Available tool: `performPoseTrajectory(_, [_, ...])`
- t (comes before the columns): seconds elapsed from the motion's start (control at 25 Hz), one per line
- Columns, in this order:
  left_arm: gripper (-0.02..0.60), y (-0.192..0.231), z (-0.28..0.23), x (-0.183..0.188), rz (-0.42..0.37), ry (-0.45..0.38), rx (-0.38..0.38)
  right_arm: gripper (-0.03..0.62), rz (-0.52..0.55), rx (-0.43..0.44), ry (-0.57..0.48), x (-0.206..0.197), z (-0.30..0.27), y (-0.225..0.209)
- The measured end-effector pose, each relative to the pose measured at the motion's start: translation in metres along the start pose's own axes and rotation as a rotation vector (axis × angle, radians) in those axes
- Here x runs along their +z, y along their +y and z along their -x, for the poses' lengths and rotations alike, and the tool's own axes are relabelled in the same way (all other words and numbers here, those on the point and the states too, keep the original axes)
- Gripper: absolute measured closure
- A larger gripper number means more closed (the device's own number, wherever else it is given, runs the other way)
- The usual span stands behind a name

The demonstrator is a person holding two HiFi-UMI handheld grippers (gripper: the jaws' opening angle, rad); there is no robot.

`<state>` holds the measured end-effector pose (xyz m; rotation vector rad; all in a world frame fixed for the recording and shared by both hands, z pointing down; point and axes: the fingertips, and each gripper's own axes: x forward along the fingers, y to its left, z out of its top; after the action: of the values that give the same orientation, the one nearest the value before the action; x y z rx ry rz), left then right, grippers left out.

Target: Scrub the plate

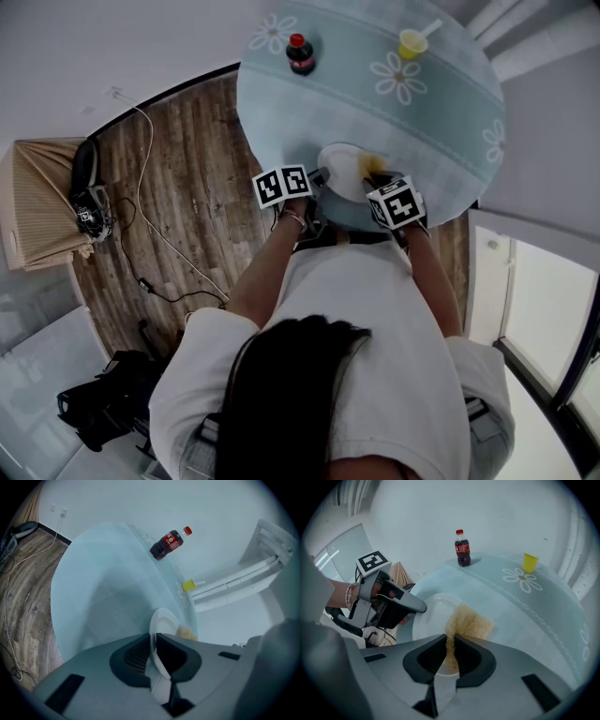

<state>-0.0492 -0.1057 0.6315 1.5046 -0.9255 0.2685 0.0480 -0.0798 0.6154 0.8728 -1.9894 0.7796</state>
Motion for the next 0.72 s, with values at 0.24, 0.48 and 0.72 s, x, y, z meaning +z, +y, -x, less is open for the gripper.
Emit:
performPoseTrajectory(0.24, [0.537, 0.0, 0.0, 0.0, 0.003, 0.004, -0.007, 0.533, -0.008, 0.002, 0.003, 0.005, -0.005, -0.001])
performPoseTrajectory(0.48, [0.537, 0.0, 0.0, 0.0, 0.006, 0.011, -0.013, 0.533, 0.004, -0.003, 0.002, 0.018, -0.007, 0.001])
performPoseTrajectory(0.72, [0.537, 0.0, -0.001, 0.0, 0.01, 0.009, -0.018, 0.533, 0.016, 0.003, 0.009, 0.024, -0.012, 0.002])
